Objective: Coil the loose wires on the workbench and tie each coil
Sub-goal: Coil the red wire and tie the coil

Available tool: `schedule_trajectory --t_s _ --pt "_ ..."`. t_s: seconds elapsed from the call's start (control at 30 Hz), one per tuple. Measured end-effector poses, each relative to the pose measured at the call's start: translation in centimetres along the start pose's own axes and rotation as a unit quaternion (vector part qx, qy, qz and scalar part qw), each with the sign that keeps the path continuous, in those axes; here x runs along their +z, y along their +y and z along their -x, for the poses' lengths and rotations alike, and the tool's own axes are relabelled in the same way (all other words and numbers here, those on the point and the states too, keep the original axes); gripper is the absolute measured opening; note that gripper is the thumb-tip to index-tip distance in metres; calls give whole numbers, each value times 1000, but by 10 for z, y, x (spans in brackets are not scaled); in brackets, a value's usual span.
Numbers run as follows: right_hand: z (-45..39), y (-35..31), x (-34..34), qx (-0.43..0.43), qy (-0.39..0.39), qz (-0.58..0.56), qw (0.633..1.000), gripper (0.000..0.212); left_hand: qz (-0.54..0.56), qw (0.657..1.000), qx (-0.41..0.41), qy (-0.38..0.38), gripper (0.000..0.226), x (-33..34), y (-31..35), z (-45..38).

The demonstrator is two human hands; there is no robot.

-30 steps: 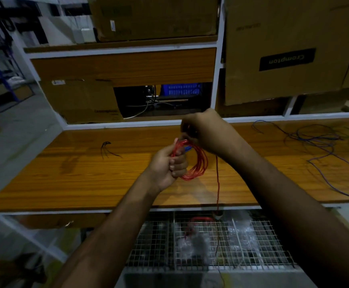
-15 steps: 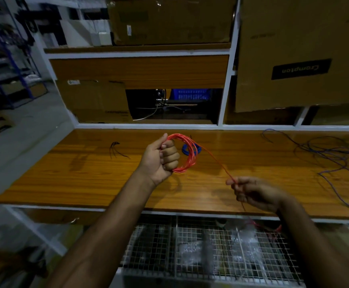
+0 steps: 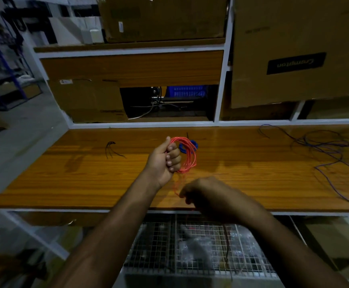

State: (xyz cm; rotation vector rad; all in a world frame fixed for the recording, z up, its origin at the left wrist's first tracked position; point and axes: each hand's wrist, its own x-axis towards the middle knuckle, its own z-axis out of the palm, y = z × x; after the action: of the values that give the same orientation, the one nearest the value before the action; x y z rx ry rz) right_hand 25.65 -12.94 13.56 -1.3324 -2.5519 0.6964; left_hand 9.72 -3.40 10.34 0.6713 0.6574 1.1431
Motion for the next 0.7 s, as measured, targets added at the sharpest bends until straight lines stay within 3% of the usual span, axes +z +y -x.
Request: schedule_trajectory --t_s 0.17,0.4,0.53,0.6,0.67,0.7 --pt "-22 -10 -40 -97 156 97 978 26 -78 997 -10 5 45 5 -7 8" --pt "-51 11 -57 -26 303 119 945 10 -42 996 -47 -62 44 8 -1 16" --pt "-63 27 -62 29 306 132 942 31 -40 994 -66 -74 43 7 7 18" --pt "-66 37 -62 47 265 93 958 44 -48 992 -71 -92 40 6 13 20" --pt "-64 50 -63 25 187 -96 977 49 -42 990 -77 -110 39 5 18 22" --pt "-60 58 -63 21 146 -205 968 48 -27 990 -76 -115 39 3 20 23"
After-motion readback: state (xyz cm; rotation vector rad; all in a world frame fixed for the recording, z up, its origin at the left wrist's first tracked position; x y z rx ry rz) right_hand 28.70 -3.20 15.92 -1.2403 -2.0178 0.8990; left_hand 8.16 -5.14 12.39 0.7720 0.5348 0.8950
